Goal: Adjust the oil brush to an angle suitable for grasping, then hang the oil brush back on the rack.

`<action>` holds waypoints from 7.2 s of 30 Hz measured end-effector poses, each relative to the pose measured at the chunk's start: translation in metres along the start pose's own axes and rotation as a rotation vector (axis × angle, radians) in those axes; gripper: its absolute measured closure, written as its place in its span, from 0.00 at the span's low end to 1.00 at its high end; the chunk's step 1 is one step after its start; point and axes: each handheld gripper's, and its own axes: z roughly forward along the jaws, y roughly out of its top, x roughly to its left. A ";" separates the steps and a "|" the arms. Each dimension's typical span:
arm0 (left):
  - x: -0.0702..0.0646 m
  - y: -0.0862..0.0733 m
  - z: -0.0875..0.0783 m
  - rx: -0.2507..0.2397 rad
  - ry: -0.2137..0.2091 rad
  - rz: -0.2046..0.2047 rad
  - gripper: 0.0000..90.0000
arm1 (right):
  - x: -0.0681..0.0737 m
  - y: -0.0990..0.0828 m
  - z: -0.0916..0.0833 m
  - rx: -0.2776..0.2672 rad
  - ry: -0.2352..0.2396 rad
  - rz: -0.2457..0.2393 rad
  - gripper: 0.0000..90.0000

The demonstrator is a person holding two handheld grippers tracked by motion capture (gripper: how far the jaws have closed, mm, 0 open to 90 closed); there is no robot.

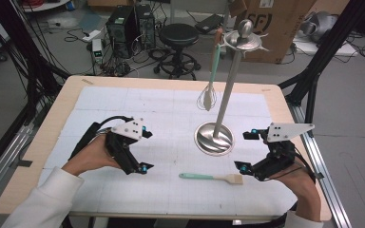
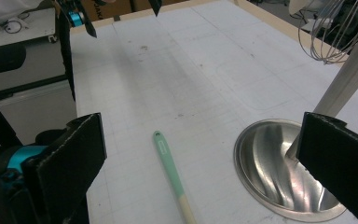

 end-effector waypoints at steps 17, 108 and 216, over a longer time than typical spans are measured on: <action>0.009 -0.053 -0.062 -0.177 0.105 -0.134 0.02 | -0.001 -0.002 0.004 0.006 -0.026 0.002 0.00; 0.007 -0.086 -0.081 -0.270 0.156 -0.150 0.02 | 0.008 -0.006 0.111 0.645 0.107 -0.183 0.00; 0.012 -0.092 -0.074 -0.248 0.161 -0.179 0.02 | -0.006 0.014 0.031 0.448 0.152 -0.159 0.91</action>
